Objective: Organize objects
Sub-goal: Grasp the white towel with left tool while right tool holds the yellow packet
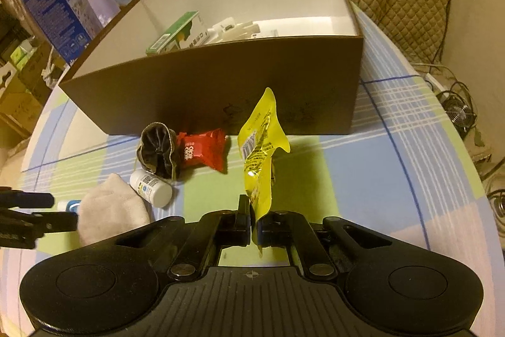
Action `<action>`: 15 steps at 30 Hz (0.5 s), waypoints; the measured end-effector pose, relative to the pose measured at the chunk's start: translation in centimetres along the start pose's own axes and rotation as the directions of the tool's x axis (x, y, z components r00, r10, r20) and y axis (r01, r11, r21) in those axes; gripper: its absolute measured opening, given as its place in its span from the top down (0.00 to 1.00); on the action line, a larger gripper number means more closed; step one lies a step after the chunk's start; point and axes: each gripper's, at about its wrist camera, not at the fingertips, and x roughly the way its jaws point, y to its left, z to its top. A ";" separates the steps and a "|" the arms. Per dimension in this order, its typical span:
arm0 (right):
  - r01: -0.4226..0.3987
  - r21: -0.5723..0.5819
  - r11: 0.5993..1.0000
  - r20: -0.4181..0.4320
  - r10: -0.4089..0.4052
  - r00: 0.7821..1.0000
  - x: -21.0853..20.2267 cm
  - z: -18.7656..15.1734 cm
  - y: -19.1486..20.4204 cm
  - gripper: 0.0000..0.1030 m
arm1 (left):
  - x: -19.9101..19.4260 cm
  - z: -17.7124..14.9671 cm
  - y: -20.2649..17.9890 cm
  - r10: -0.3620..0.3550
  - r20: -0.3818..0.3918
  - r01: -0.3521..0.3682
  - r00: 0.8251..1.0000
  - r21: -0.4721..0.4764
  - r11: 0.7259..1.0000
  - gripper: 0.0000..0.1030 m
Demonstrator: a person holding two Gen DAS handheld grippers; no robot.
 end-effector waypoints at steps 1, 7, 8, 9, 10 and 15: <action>0.002 0.005 1.000 0.003 -0.002 1.000 -0.3 0.0 -0.2 1.00 | 0.1 0.1 -0.3 -0.005 -0.001 0.005 1.000 0.011 1.000 0.24; 0.010 0.028 1.000 0.012 -0.011 1.000 -1.4 -0.5 -0.9 1.00 | 0.2 0.3 -1.3 -0.036 0.000 0.036 0.999 0.033 0.999 0.24; 0.011 0.032 0.999 0.014 -0.011 1.000 -1.6 -0.6 -1.1 1.00 | 0.1 0.3 -1.4 -0.039 0.000 0.039 0.999 0.032 0.999 0.24; 0.013 0.036 0.999 0.015 -0.013 1.000 -1.7 -0.7 -1.3 1.00 | 0.0 0.3 -1.4 -0.042 0.000 0.042 0.999 0.030 0.999 0.24; 0.015 0.039 0.999 0.015 -0.016 1.000 -1.9 -0.7 -1.4 1.00 | -0.1 0.2 -1.5 -0.048 -0.001 0.048 0.999 0.030 0.998 0.24; 0.022 0.051 0.998 0.017 -0.022 1.000 -2.5 -1.1 -2.0 1.00 | -0.2 -0.1 -2.4 -0.099 -0.013 0.099 0.995 0.042 0.994 0.24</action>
